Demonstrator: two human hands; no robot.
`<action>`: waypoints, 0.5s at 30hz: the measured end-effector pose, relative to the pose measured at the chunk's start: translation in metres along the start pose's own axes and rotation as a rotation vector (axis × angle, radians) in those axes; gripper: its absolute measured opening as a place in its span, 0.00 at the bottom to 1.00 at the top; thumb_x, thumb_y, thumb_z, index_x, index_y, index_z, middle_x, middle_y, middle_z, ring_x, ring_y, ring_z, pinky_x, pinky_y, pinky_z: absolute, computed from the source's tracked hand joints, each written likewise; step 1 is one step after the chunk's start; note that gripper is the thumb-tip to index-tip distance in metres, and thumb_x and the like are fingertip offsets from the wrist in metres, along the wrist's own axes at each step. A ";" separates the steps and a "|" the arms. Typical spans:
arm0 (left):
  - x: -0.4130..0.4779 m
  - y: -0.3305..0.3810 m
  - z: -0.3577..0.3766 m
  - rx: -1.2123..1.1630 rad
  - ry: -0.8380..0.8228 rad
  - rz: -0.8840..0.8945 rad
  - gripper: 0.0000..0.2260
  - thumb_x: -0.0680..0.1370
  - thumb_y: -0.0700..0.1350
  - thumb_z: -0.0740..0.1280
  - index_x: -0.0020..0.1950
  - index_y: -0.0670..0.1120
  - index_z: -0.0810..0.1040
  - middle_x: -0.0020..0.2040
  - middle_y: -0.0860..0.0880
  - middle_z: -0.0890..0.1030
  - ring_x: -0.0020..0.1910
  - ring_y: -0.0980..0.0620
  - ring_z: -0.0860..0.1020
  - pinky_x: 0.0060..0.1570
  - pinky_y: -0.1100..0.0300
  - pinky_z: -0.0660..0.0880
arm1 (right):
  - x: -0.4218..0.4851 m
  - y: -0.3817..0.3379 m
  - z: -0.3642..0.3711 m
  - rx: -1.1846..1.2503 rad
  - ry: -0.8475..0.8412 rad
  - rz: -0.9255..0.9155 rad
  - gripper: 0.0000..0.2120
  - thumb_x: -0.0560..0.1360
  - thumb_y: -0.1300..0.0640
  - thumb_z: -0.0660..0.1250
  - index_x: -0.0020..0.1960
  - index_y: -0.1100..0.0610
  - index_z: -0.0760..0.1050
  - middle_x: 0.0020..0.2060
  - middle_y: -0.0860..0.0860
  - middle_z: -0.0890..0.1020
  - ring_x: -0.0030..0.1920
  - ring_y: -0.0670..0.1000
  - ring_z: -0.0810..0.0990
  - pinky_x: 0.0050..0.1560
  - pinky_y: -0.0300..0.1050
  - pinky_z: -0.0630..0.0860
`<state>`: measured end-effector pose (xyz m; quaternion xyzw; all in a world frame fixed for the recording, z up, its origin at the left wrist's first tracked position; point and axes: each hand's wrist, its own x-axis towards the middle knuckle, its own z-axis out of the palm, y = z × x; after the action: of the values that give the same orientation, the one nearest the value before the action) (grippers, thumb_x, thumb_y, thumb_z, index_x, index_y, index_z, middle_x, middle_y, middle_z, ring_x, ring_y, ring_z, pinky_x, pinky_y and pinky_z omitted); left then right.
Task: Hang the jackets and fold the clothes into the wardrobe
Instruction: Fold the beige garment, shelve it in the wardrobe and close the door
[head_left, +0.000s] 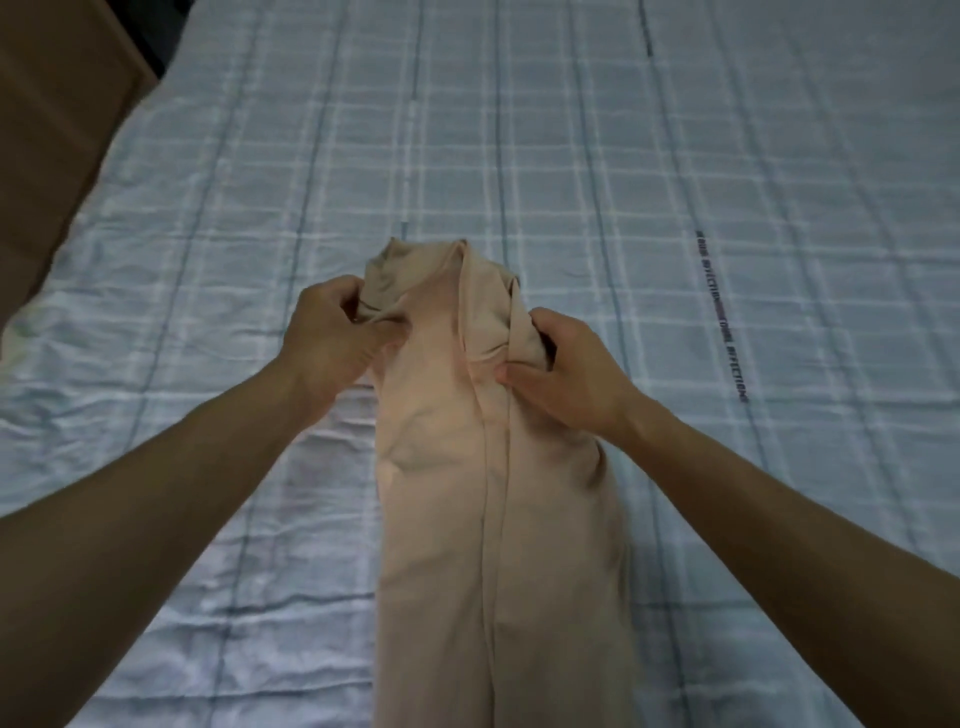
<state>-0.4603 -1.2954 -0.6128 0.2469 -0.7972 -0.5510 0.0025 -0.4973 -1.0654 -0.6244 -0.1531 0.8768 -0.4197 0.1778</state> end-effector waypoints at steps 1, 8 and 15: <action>-0.010 0.007 -0.004 -0.008 -0.008 0.038 0.09 0.71 0.35 0.74 0.51 0.38 0.80 0.45 0.43 0.82 0.42 0.51 0.79 0.45 0.55 0.77 | -0.009 -0.006 -0.004 0.012 0.015 -0.031 0.11 0.70 0.56 0.75 0.45 0.58 0.74 0.37 0.47 0.77 0.36 0.43 0.74 0.37 0.35 0.70; -0.113 0.042 -0.044 0.043 -0.127 0.429 0.15 0.69 0.36 0.76 0.55 0.39 0.80 0.49 0.45 0.84 0.48 0.53 0.82 0.51 0.54 0.80 | -0.115 -0.044 -0.020 -0.007 0.105 -0.290 0.12 0.70 0.56 0.72 0.50 0.59 0.76 0.43 0.51 0.81 0.43 0.48 0.78 0.41 0.42 0.74; -0.263 0.023 -0.069 0.351 -0.605 0.664 0.08 0.67 0.45 0.73 0.43 0.50 0.77 0.35 0.60 0.79 0.34 0.65 0.76 0.37 0.65 0.73 | -0.271 -0.031 0.005 -0.306 -0.034 -0.354 0.18 0.72 0.54 0.65 0.57 0.64 0.76 0.53 0.60 0.80 0.53 0.58 0.79 0.51 0.52 0.75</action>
<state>-0.2193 -1.2460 -0.4952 -0.1955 -0.8789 -0.4245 -0.0954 -0.2503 -0.9738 -0.5531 -0.3368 0.8866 -0.3037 0.0909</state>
